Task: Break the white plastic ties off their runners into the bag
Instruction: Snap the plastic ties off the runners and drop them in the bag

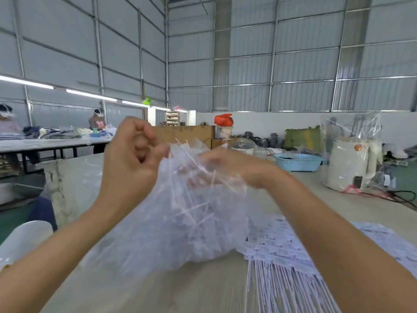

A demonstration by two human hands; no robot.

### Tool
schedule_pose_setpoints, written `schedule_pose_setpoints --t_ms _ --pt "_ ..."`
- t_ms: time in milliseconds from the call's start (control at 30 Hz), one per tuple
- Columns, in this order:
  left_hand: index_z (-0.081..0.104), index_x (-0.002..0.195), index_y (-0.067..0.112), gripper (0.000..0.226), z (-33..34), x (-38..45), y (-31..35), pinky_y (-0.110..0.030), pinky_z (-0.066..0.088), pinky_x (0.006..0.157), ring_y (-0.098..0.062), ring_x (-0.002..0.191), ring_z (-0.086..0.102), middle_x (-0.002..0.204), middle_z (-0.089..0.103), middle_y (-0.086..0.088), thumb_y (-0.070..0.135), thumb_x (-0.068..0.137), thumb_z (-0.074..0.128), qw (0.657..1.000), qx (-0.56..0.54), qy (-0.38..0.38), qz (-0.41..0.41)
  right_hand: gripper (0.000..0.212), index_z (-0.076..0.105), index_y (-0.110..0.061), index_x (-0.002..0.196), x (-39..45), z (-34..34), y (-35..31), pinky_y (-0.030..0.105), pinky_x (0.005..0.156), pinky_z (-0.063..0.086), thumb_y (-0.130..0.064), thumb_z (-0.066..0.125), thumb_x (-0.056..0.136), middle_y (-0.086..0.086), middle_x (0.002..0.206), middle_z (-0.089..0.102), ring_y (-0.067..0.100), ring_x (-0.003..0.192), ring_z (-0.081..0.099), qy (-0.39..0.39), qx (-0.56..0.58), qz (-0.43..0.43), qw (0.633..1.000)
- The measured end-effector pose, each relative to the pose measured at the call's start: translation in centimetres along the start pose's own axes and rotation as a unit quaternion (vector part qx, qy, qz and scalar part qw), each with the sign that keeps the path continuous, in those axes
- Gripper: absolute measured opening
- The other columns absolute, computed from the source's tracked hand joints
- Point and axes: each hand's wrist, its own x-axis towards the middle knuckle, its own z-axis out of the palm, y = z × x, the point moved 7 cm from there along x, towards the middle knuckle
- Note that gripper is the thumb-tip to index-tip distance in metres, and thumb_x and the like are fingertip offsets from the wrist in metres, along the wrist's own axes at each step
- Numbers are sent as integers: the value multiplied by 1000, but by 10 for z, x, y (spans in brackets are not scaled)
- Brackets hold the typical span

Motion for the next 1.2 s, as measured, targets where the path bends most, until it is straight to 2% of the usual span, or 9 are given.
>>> schedule_pose_setpoints --t_ms 133,300,367,600,700,800,900,1033,1200 --pt "41 82 26 31 -12 33 11 -11 40 51 1 52 57 68 59 -7 -2 79 56 995 -57 70 36 39 61 -24 102 -69 -83 65 17 68 47 10 54 84 7 114 65 13 90 60 456 114 58 881" --pt "39 79 23 34 11 76 23 -11 40 54 -2 52 55 71 55 -19 -9 82 50 988 -106 100 44 115 8 -59 128 -83 25 144 42 63 58 -2 84 62 6 108 63 23 74 67 113 329 275 896" --pt "39 81 22 34 28 86 33 -11 41 54 -6 58 58 67 51 -7 -10 84 51 988 -122 76 57 133 1 -55 134 -59 57 148 33 51 55 -23 94 44 4 127 53 23 77 64 111 340 261 896" --pt "40 88 19 22 21 94 49 -14 43 60 -16 71 60 76 51 -10 2 86 54 971 -171 114 125 32 47 -22 85 2 11 153 34 51 54 -15 75 72 6 88 59 17 56 56 380 217 191 879" --pt "43 109 19 39 27 82 8 -7 42 61 4 70 58 86 61 2 42 86 63 999 -32 -38 -15 23 44 -25 83 4 11 147 16 57 49 -19 66 81 1 82 59 19 65 59 399 69 160 900" --pt "26 141 23 108 38 11 -66 -30 37 104 -14 125 48 135 50 -2 87 57 47 892 348 -263 -121 33 45 -13 119 6 45 161 25 74 42 -31 55 92 11 109 62 31 101 60 283 -71 232 928" --pt "7 150 31 131 51 -76 -115 -42 12 116 -21 146 10 158 10 5 103 42 24 769 463 -434 -76 48 40 -6 133 -6 63 177 30 94 41 -25 56 92 12 131 52 27 119 52 121 -150 257 947" --pt "-49 126 40 119 42 -131 -152 -50 -23 108 -25 126 -49 141 -50 6 98 52 25 681 511 -523 -29 41 49 -5 128 -35 38 161 27 85 44 -12 57 89 13 129 53 28 115 53 -42 -196 289 936" --pt "-37 130 49 117 36 -127 -145 -44 -24 107 -16 131 -44 143 -46 15 90 59 47 707 464 -532 -40 16 58 -27 108 -41 -25 65 31 92 44 -28 54 92 -5 116 58 15 111 54 399 -102 84 907"
